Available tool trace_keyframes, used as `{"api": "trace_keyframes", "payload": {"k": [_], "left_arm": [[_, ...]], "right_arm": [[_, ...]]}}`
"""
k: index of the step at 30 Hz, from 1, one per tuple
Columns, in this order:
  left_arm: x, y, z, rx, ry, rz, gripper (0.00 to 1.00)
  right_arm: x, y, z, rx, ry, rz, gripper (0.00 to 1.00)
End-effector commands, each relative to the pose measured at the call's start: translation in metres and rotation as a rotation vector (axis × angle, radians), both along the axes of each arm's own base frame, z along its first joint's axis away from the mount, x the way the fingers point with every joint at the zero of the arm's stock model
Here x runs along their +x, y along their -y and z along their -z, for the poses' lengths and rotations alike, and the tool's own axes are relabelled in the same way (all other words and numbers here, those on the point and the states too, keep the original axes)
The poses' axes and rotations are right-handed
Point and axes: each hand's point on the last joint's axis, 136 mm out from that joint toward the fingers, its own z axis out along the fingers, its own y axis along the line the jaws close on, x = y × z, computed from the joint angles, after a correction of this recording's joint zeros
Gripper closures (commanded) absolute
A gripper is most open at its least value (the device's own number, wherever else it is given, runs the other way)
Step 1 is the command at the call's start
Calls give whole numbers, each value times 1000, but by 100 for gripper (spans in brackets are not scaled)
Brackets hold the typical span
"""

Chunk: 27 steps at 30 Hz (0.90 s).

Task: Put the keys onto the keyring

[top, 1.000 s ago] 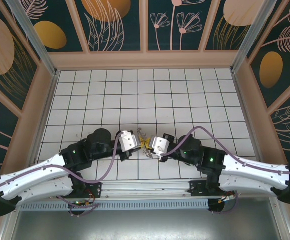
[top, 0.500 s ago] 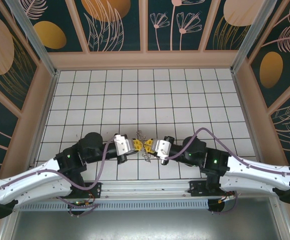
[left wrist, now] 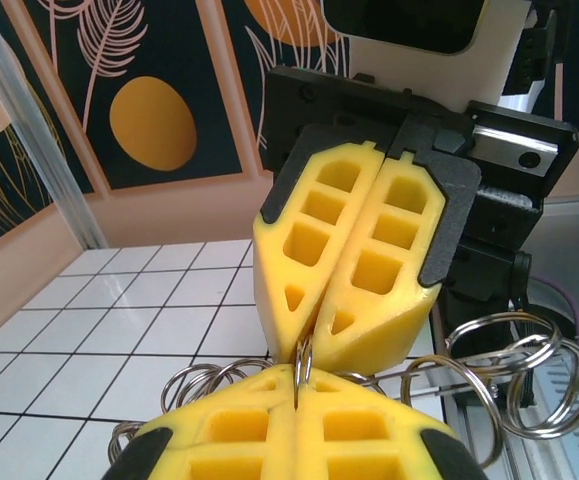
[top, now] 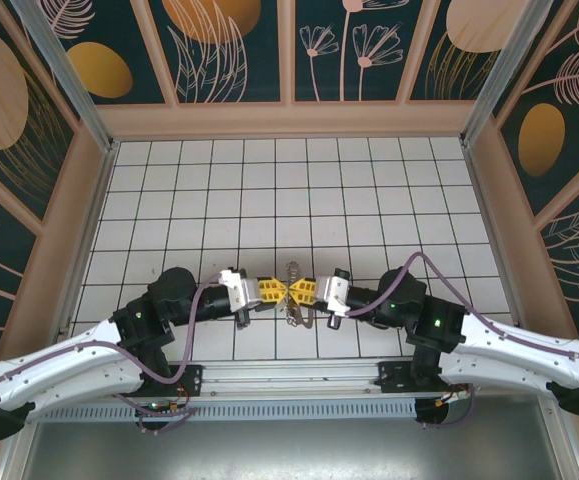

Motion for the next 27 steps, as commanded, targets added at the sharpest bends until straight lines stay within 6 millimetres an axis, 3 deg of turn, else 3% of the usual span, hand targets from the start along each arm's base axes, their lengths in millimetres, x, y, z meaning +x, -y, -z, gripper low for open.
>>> {"api": "trace_keyframes", "payload": {"k": [1, 6, 11, 13, 14, 20, 27], "left_arm": [[-2, 7, -9, 7, -11, 23, 100], [25, 4, 19, 226, -31, -121, 90], [32, 5, 37, 338, -40, -144, 86], [32, 5, 40, 340, -41, -140, 88], [31, 6, 40, 333, -38, -133, 100], [13, 2, 5, 136, 11, -66, 100], [-8, -13, -38, -86, 70, 2, 100]], "right_arm": [[13, -3, -5, -8, 3, 60, 100], [30, -5, 4, -92, 21, 149, 100], [38, -15, 20, -180, 28, 180, 100], [39, -18, 22, -197, 29, 184, 100], [39, -18, 20, -194, 31, 181, 100], [26, -13, 3, -91, 24, 124, 100], [8, -6, -8, 13, -9, 28, 85]]}}
